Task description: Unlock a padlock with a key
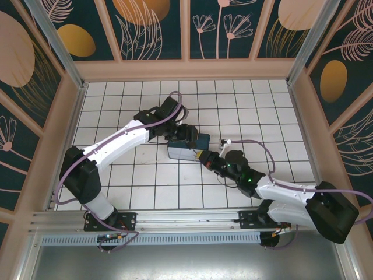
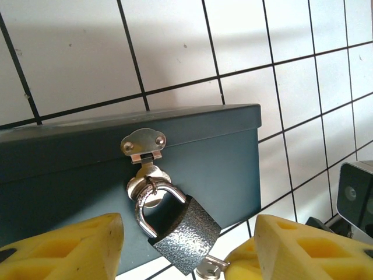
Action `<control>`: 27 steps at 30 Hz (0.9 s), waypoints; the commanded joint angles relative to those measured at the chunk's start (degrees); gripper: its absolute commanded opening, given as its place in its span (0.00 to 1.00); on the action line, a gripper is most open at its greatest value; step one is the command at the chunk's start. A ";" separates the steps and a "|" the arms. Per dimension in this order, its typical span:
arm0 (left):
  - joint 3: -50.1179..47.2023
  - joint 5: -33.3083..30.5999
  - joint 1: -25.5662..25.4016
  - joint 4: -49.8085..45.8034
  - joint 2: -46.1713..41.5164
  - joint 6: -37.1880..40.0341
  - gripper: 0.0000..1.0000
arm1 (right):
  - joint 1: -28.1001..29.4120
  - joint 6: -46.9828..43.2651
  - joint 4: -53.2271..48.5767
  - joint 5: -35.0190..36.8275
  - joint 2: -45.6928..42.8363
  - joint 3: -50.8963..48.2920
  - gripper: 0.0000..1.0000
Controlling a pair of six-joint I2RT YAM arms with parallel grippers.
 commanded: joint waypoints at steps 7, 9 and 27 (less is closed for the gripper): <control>-0.16 0.74 -0.07 0.93 1.71 -0.28 0.55 | 0.04 1.32 5.95 2.38 0.70 -0.36 0.00; -0.26 0.89 -0.07 1.12 2.12 -0.11 0.53 | -0.21 1.40 5.89 2.25 1.27 -0.23 0.00; -0.34 -1.08 0.26 0.34 3.35 0.66 0.44 | -0.95 4.03 7.79 2.08 1.03 -2.97 0.00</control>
